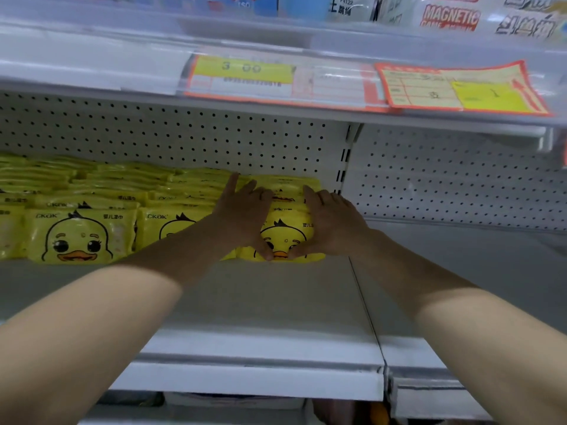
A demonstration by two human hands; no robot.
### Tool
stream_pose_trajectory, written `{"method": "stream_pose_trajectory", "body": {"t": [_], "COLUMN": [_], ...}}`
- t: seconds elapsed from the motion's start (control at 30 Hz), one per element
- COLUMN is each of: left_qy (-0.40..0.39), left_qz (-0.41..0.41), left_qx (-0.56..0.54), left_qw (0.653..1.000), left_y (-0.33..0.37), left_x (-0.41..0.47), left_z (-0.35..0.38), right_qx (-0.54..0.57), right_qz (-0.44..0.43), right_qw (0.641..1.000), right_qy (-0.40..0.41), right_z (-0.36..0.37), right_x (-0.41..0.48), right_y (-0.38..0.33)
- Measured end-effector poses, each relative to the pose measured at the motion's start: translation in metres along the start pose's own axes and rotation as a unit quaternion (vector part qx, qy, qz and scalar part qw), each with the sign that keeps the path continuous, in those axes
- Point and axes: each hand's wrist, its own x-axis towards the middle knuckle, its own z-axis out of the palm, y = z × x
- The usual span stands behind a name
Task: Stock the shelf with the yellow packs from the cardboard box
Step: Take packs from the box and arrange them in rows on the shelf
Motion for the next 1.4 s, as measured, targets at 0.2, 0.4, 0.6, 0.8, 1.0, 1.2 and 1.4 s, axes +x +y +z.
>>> {"method": "stream_pose_trajectory", "body": {"t": [0.2,0.4,0.6,0.8,1.0,1.2,1.4], "left_qy": [0.009,-0.011,0.023,0.042,-0.057,-0.076,-0.068], "left_qz": [-0.011,0.013,0.09,0.091,0.091,0.097,0.089], "left_qx": [-0.001,-0.085,-0.086,-0.056,-0.066,-0.049,-0.036], "left_qw": [1.0,0.996,0.992,0.993,0.992,0.991,0.993], "left_y": [0.003,-0.009,-0.027,-0.029,-0.034,-0.033,-0.03], "left_x": [0.001,-0.007,0.002,0.007,0.018,0.027,0.031], "left_z": [0.0,-0.003,0.003,0.006,0.002,-0.002,-0.002], "right_qx": [-0.008,0.128,0.152,0.105,0.074,0.03,0.016], "right_qz": [-0.001,0.02,0.05,0.051,0.027,0.02,0.025], "right_qw": [1.0,0.992,0.987,0.993,0.993,0.987,0.989], "right_qy": [0.014,0.011,-0.009,-0.01,-0.09,-0.154,-0.142], "right_z": [0.007,0.004,0.002,-0.004,-0.013,-0.018,-0.017], "right_x": [0.001,-0.006,-0.01,-0.002,0.012,0.032,0.038], "right_y": [0.002,0.005,0.011,0.01,0.002,-0.002,-0.002]}}
